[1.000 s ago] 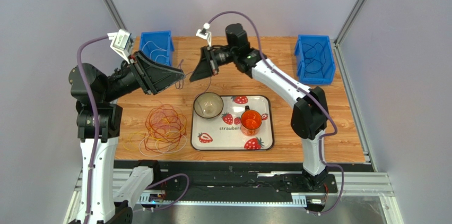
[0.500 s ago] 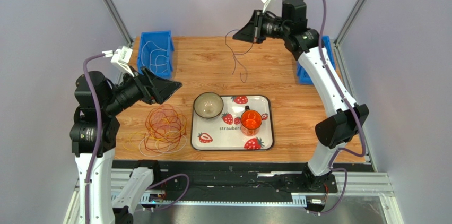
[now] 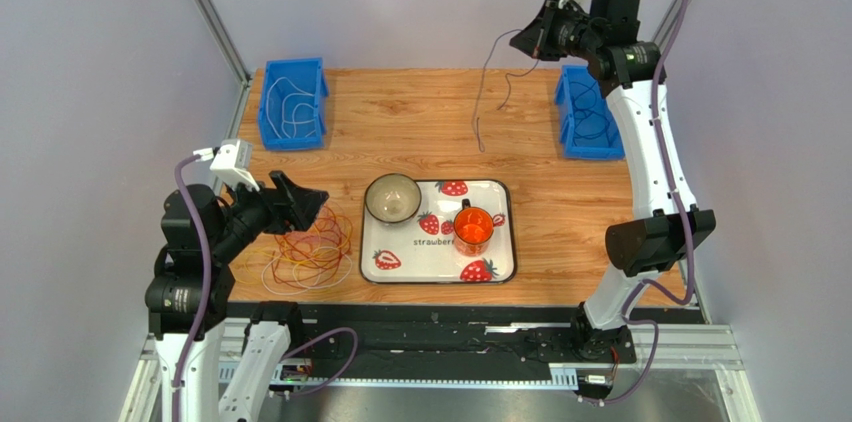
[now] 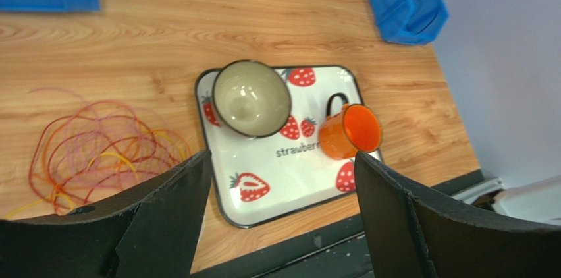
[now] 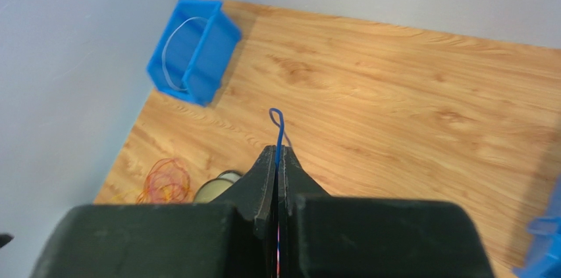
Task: Untangle the cables
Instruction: Place the cable in the bin.
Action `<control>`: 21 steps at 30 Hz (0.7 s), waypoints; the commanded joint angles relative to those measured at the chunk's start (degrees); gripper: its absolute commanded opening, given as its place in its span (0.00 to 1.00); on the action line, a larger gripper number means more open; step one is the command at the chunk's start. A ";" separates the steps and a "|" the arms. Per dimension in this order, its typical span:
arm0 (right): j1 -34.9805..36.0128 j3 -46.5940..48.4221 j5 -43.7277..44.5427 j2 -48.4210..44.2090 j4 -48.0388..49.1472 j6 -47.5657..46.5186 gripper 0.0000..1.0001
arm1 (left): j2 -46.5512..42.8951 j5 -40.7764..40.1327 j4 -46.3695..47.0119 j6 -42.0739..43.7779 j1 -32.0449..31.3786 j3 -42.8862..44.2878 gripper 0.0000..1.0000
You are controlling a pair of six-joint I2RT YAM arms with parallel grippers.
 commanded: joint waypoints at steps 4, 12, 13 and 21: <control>-3.80 7.99 9.65 0.63 -2.96 -5.79 0.00 | -7.58 -7.63 0.01 3.20 0.25 -7.37 0.86; -8.02 8.35 18.18 0.98 -2.35 -9.75 0.00 | -11.72 -6.23 1.50 1.18 0.16 -13.88 0.84; -8.98 8.26 18.45 1.33 -2.17 -9.75 0.00 | -11.72 -6.58 1.68 1.27 0.25 -13.88 0.84; -13.29 7.91 22.75 3.44 0.20 -10.27 0.00 | -11.20 -14.73 2.91 0.57 0.16 -13.88 0.83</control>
